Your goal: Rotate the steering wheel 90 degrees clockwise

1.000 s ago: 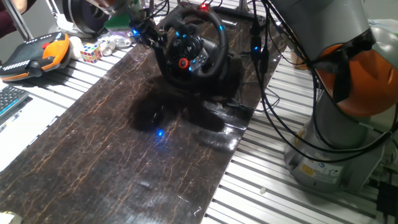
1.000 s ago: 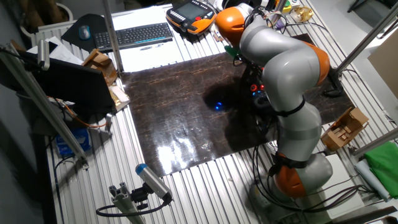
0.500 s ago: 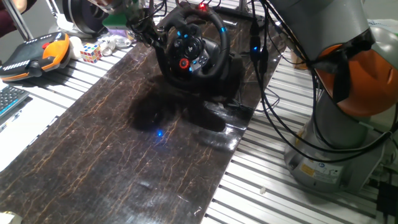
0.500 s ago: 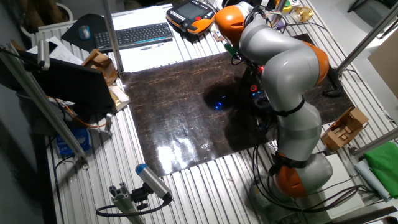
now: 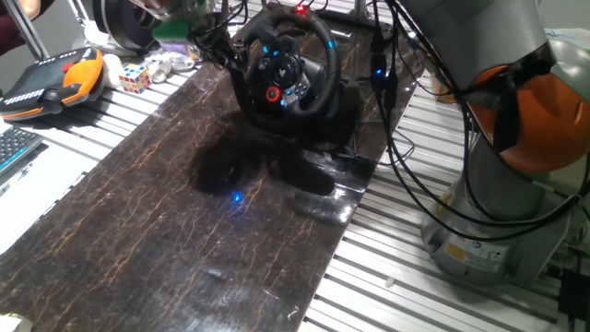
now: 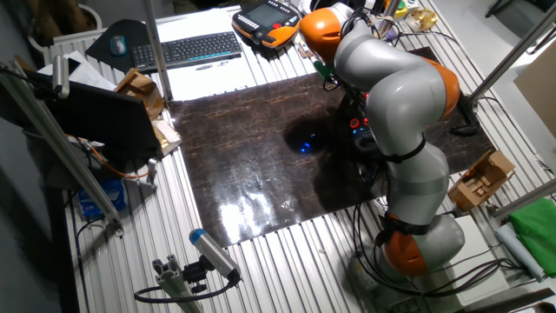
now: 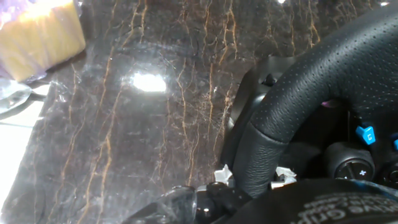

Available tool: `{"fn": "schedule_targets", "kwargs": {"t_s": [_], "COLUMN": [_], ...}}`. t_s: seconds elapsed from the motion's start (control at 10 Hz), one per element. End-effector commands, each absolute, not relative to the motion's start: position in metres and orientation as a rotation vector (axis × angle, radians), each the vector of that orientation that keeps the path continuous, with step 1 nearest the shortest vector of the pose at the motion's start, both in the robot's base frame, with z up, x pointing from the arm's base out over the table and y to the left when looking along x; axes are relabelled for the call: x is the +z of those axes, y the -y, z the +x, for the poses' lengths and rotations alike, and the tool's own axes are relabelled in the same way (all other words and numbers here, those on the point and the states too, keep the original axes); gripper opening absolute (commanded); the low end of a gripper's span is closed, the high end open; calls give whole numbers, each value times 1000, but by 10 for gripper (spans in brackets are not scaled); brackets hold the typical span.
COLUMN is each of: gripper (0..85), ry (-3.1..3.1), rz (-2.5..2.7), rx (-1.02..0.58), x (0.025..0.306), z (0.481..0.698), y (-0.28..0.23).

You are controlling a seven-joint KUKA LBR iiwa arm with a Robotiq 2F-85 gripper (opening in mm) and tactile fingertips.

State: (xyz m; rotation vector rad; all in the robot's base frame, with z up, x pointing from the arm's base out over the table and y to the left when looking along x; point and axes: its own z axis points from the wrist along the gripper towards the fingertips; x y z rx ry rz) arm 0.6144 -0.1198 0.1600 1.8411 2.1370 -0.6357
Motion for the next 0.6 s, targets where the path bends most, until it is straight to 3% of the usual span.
{"fn": "schedule_targets", "kwargs": {"t_s": [0.0,0.1,0.2,0.3,0.4,0.5], "gripper": [7,23,183,460,650,783], "ry": [-2139,-2156,-2158,-2141,-2138,-2131], "rz": [1840,1826,1818,1827,1832,1843], "rx": [-637,-639,-643,-635,-621,-607], "x": [159,159,159,159,159,159], "z": [615,615,615,615,615,616], "y": [119,119,119,118,117,116]}}
